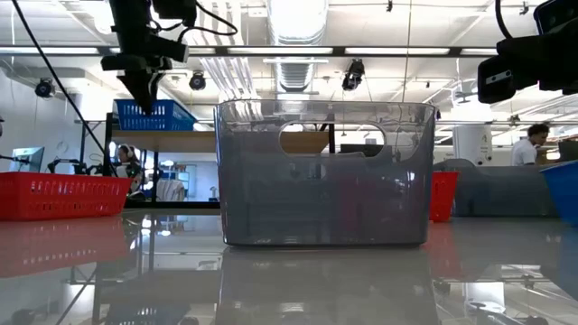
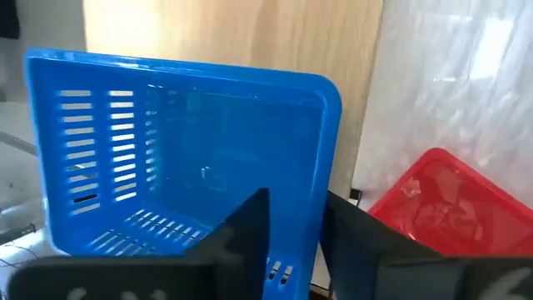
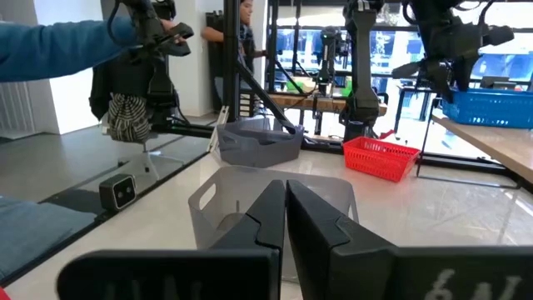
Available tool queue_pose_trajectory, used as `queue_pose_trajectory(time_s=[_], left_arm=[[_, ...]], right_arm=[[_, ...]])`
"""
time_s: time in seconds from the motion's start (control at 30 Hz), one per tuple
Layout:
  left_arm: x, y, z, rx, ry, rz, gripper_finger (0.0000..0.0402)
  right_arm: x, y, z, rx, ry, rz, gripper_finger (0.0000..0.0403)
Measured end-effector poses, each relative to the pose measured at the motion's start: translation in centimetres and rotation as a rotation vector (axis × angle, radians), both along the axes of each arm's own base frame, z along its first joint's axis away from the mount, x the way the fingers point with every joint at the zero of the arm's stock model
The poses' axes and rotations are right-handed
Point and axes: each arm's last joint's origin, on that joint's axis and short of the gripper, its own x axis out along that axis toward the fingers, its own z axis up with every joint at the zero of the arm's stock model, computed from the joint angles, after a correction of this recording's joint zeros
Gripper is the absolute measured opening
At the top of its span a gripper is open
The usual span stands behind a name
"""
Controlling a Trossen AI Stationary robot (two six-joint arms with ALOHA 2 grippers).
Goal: Stack baskets on shelf by color
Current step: Put the bottom left blue bin on the shelf, then put the top left red bin on the shelf
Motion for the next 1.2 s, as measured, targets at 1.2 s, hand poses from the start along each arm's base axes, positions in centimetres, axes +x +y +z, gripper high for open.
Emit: queue_pose_trajectory(time_s=[1.2], left_arm=[[6.9,-15.4,-2.2,-0.217,0.06,0.105,0.0122]], right_arm=[[0.0,0.0,0.0,0.001,0.0,0.0,0.0009]])
